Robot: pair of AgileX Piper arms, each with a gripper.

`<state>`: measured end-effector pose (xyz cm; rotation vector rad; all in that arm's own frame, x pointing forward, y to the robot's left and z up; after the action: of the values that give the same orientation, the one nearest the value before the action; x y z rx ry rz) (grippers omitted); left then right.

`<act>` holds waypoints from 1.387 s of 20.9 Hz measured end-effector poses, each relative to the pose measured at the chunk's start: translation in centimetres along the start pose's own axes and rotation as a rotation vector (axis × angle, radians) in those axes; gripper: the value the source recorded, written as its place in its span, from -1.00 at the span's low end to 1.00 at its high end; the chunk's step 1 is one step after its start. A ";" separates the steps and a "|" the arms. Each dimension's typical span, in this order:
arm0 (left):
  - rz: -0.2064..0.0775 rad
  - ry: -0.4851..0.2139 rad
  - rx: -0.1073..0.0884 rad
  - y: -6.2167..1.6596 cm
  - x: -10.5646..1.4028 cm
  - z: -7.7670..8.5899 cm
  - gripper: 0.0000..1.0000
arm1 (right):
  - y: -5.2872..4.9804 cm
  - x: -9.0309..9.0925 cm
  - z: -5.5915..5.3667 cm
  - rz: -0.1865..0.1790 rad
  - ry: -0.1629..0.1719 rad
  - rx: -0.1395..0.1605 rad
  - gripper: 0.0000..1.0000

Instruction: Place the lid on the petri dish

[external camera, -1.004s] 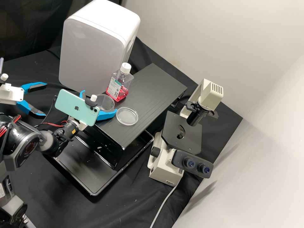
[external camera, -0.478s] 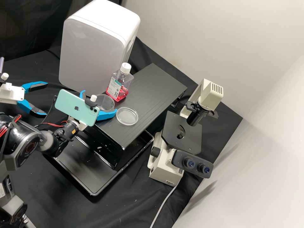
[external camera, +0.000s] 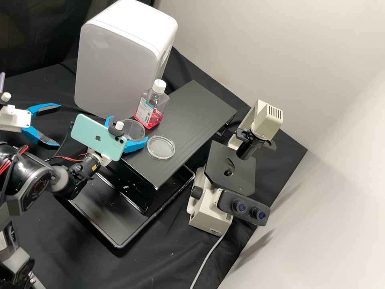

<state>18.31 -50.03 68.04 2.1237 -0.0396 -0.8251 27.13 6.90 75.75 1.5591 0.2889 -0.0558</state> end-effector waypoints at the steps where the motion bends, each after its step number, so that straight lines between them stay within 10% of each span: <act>1: 0.000 0.000 0.000 0.00 0.0 0.0 1.00 | 0.0 0.0 0.0 0.000 0.000 0.003 -1.00; 29: 0.000 0.000 -0.007 0.00 0.0 0.0 1.00 | 0.4 -0.9 -0.1 0.016 0.007 0.016 -1.00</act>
<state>18.31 -50.03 68.04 2.1173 -0.0367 -0.8242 26.29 6.91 76.33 1.5771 0.2821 -0.0409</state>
